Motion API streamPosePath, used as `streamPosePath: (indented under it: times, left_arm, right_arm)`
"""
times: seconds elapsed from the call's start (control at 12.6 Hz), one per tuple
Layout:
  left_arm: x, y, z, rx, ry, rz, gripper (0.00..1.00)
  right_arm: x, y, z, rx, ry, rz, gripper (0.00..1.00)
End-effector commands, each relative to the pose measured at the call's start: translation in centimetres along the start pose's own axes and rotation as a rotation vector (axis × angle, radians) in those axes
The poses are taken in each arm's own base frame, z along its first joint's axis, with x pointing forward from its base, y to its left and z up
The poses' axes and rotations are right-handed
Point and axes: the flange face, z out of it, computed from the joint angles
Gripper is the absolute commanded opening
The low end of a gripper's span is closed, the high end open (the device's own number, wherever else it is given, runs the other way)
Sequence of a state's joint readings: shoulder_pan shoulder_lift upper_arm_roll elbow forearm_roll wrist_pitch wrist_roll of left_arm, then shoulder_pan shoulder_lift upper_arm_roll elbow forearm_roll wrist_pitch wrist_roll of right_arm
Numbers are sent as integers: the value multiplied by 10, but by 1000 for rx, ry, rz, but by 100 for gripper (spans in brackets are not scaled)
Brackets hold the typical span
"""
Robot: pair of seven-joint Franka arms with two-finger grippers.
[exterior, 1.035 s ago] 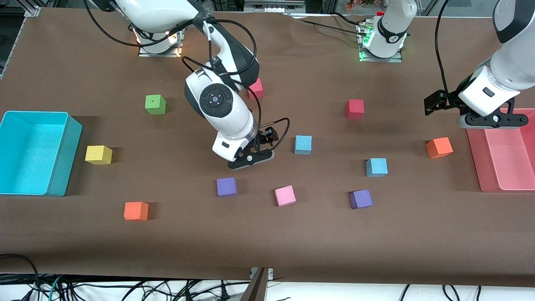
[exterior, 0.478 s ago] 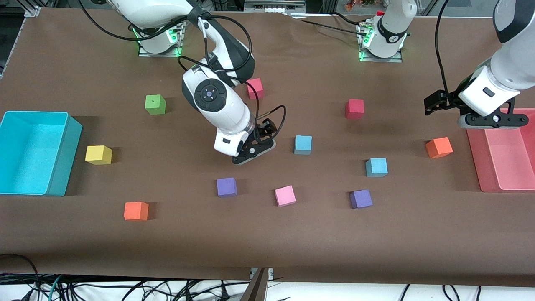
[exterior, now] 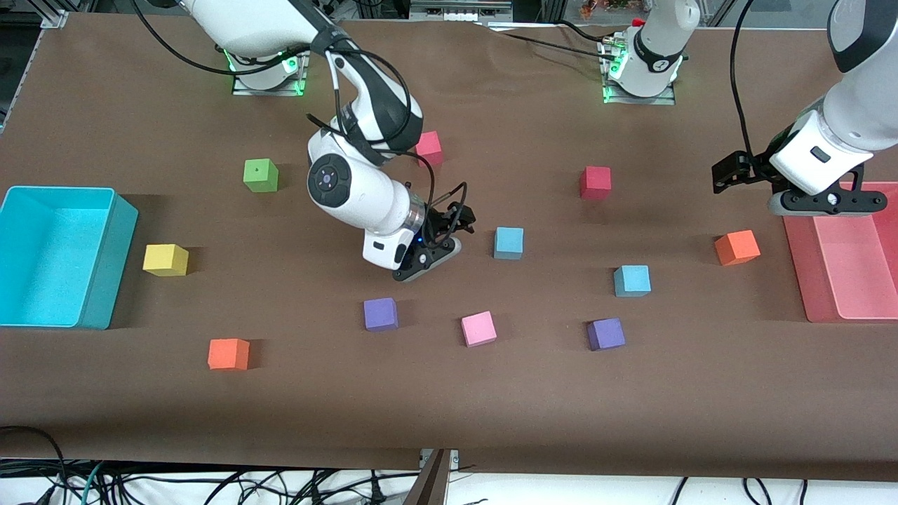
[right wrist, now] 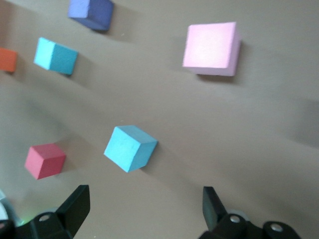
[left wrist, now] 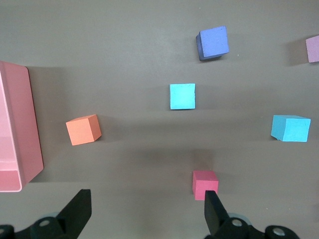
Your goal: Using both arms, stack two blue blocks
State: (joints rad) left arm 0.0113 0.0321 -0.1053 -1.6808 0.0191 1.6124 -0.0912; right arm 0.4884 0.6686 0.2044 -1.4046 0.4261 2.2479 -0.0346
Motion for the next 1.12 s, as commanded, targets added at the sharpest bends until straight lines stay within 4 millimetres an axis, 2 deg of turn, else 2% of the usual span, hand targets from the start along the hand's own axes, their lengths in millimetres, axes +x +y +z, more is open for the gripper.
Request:
streamPosePath:
  times: [0.0, 0.24, 0.4, 0.64, 0.88, 1.04]
  left_arm:
    - [2, 2, -6, -28, 0, 12, 100]
    - [2, 2, -6, -28, 0, 12, 100]
    - [2, 2, -6, -28, 0, 13, 100]
    - [2, 2, -6, -28, 0, 13, 100]
    - [1, 2, -7, -28, 2, 13, 100]
    - [1, 2, -7, -28, 2, 13, 100]
  right_arm:
    - [-4, 7, 20, 59, 43, -111, 100]
    - [-12, 17, 49, 25, 92, -270, 100]
    - [-25, 23, 67, 11, 79, -397, 100]
    - [-27, 27, 68, 8, 84, -546, 100]
    - [-22, 62, 53, 34, 74, -661, 100]
    - [-26, 72, 54, 155, 98, -694, 100]
